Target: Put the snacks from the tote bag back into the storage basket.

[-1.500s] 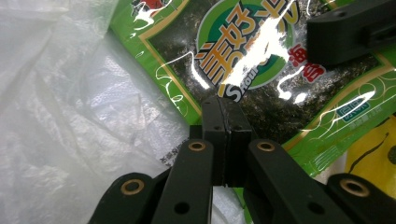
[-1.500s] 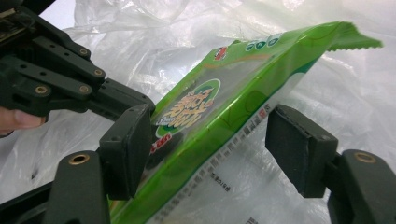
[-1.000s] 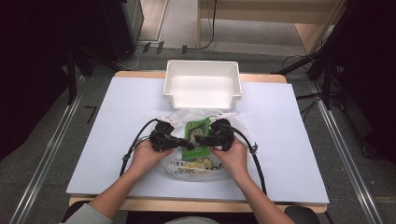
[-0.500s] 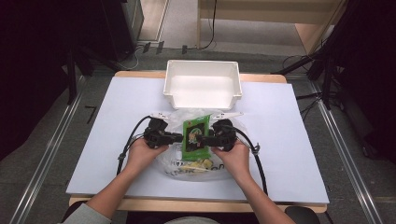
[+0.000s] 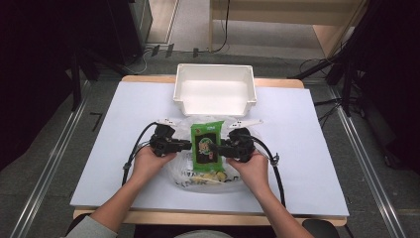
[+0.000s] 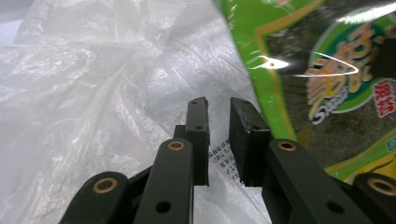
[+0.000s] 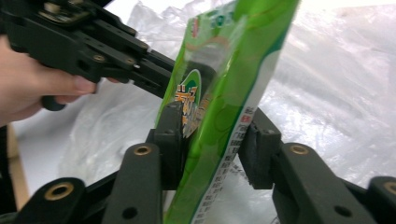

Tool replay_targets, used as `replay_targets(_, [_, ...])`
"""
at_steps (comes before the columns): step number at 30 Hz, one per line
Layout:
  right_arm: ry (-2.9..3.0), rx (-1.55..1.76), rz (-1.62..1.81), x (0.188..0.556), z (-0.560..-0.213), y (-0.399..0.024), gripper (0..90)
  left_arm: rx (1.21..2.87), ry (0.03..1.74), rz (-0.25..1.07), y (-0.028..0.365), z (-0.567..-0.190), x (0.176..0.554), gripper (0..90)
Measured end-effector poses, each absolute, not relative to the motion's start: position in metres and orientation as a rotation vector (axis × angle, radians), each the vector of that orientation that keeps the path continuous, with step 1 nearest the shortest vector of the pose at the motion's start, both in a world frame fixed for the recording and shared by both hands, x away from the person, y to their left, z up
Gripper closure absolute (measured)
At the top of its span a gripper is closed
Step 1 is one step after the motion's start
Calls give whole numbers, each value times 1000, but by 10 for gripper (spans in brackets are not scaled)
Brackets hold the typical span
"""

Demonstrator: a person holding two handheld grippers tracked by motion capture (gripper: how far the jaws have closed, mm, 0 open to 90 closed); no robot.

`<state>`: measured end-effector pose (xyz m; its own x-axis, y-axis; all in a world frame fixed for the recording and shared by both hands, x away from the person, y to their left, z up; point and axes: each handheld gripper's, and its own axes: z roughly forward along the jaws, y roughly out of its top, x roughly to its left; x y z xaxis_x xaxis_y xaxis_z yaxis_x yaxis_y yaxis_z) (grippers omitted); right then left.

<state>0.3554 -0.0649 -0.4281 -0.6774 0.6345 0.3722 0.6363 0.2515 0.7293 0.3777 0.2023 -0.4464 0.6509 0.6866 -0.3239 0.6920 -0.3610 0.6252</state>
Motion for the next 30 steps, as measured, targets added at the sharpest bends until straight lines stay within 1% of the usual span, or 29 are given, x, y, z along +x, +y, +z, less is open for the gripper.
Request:
replay_targets(15, [-2463, -1155, -1474, 347, -419, -67, 732, 2115, 1068, -9, 202, -448, 378, 778])
replay_targets(30, [-2467, -1102, -1557, 343, -409, -71, 736, 2119, 1065, -27, 202, -450, 378, 747])
